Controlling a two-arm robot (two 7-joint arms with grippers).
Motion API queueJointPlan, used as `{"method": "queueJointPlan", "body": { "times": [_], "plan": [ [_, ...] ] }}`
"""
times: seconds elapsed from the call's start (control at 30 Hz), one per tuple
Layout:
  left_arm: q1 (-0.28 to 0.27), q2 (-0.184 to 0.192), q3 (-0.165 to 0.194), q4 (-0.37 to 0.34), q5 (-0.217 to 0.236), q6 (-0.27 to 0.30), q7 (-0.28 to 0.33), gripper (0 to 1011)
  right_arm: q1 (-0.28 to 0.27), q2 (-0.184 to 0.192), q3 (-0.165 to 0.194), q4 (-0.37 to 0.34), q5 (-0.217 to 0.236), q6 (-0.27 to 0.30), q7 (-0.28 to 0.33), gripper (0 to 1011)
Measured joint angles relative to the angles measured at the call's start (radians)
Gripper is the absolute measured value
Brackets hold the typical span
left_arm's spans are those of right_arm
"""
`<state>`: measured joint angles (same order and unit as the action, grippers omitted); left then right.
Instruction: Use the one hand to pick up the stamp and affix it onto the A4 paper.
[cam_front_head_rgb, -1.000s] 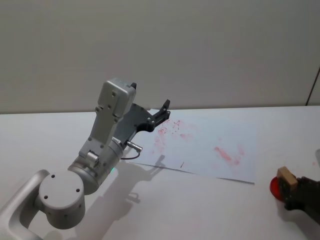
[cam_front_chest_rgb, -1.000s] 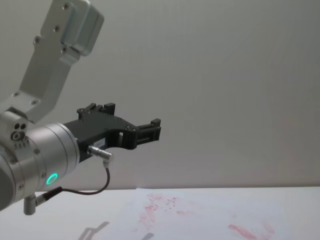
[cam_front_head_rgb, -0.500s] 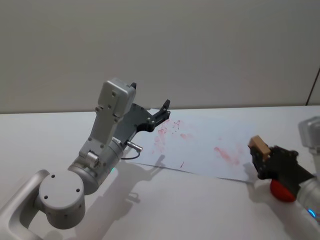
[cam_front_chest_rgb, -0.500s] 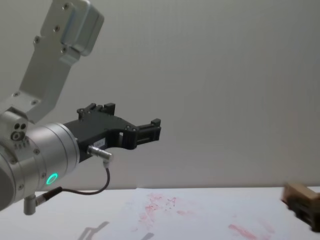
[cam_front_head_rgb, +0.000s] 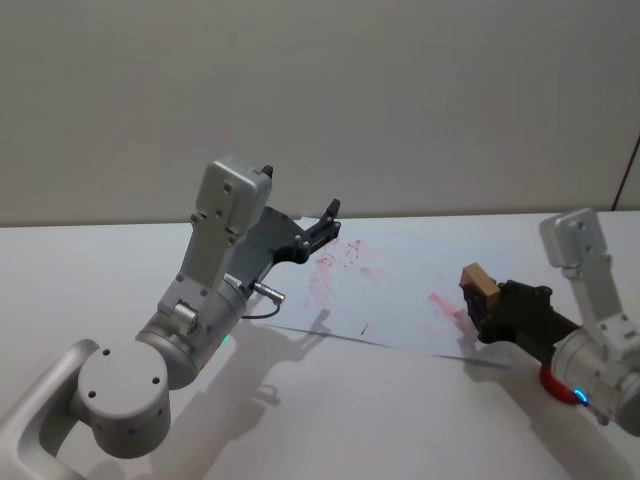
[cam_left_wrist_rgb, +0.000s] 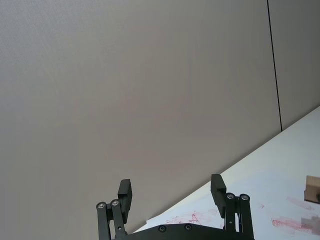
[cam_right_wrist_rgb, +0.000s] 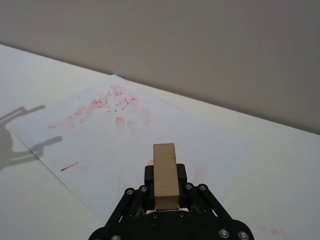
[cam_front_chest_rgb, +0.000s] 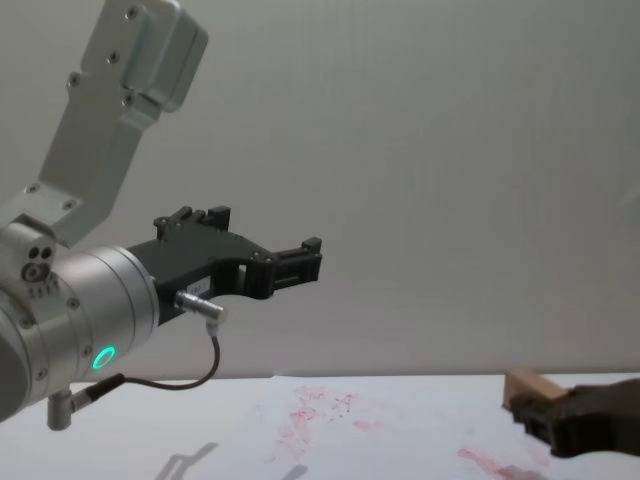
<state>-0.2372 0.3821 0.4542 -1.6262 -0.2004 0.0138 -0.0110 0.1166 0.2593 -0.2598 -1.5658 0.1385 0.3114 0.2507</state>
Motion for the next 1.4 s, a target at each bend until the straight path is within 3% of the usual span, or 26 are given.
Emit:
{"method": "queueJointPlan", "body": {
  "times": [0.27,0.63,1.07,1.4],
  "plan": [
    [0.000,0.000,0.000,0.000,0.000,0.000,0.000,1001,0.034,-0.032,-0.022,0.045,-0.029,0.089,0.008,220],
    [0.000,0.000,0.000,0.000,0.000,0.000,0.000,1001,0.046,-0.063,-0.037,0.074,-0.019,0.168,-0.036,220],
    [0.000,0.000,0.000,0.000,0.000,0.000,0.000,1001,0.039,-0.069,-0.038,0.080,-0.011,0.207,-0.070,221],
    [0.000,0.000,0.000,0.000,0.000,0.000,0.000,1001,0.043,-0.077,-0.034,0.092,0.000,0.199,-0.086,220]
  ]
}}
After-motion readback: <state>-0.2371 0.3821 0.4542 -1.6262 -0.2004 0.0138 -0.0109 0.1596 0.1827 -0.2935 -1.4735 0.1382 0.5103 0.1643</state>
